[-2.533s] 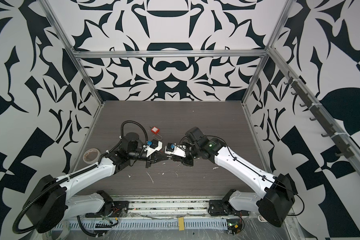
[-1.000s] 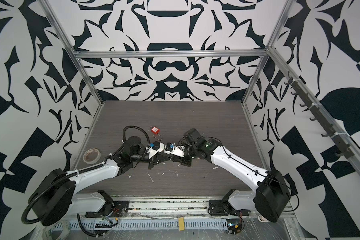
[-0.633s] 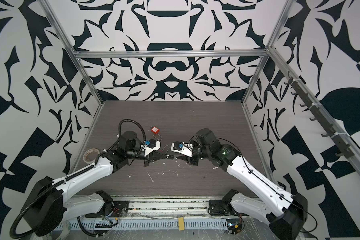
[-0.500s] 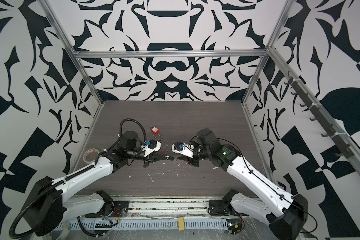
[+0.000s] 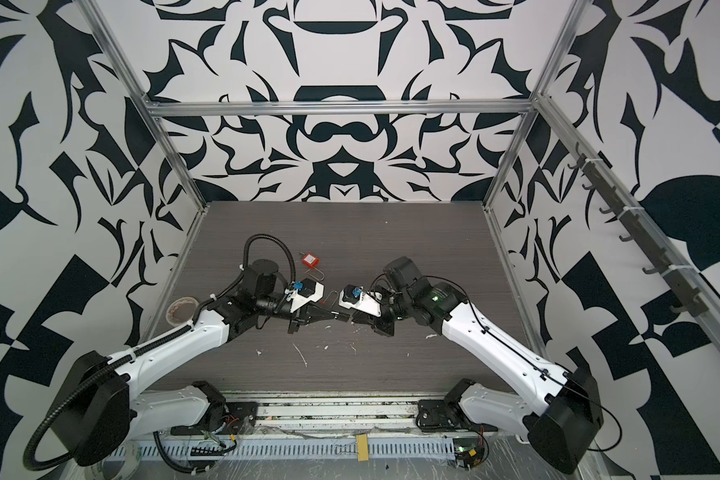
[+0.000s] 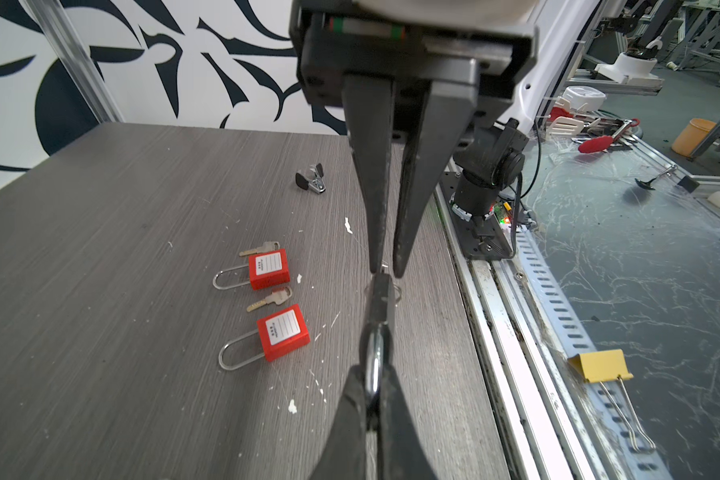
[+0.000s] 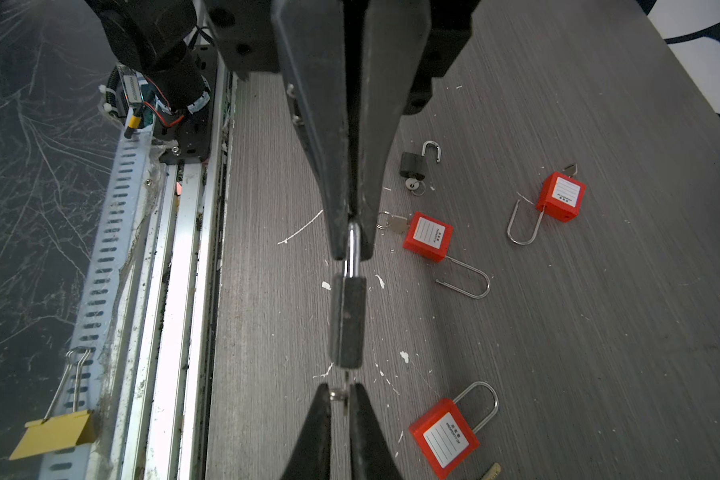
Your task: Lock with the key
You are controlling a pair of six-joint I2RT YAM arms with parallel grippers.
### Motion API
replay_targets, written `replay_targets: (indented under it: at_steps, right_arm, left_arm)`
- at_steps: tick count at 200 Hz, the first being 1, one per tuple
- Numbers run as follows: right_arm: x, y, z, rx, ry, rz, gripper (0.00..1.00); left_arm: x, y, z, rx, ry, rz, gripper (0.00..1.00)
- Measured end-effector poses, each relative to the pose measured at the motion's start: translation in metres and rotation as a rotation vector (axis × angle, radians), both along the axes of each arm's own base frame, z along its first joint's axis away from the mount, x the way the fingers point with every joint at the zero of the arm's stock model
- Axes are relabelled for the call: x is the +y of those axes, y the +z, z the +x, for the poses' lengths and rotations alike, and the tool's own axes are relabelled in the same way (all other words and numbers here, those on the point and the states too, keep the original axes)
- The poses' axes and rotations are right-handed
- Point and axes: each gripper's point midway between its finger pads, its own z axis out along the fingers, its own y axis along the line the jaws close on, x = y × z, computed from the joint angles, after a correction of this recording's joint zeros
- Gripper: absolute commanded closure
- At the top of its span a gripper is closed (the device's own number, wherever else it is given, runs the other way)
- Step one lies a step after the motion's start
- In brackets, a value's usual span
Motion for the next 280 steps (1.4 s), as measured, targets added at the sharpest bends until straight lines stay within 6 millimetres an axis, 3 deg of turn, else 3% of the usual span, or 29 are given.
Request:
replay_targets:
  at_steps: [24, 54, 74, 174, 234, 280]
  right_arm:
    - [0.000, -0.001, 0.000, 0.007, 0.000, -0.001, 0.86]
    - [0.001, -0.004, 0.001, 0.020, -0.005, -0.007, 0.97]
    - [0.001, -0.005, 0.001, 0.021, -0.008, -0.012, 1.00]
    - [-0.002, -0.010, 0.005, 0.006, -0.024, -0.038, 1.00]
    - [-0.017, -0.027, 0.006, 0.007, -0.078, -0.084, 1.00]
    - [-0.026, -0.028, 0.016, 0.003, -0.135, -0.097, 1.00]
  left_arm:
    - [-0.001, -0.002, 0.000, 0.007, -0.004, 0.003, 1.00]
    - [-0.001, -0.004, -0.001, 0.018, -0.014, 0.005, 1.00]
    - [-0.002, -0.005, -0.001, 0.018, -0.017, 0.008, 1.00]
    - [0.001, -0.004, 0.001, -0.006, -0.025, 0.034, 1.00]
    - [0.006, -0.006, 0.003, 0.004, -0.015, 0.053, 1.00]
    - [0.009, -0.006, 0.004, 0.007, -0.008, 0.094, 1.00]
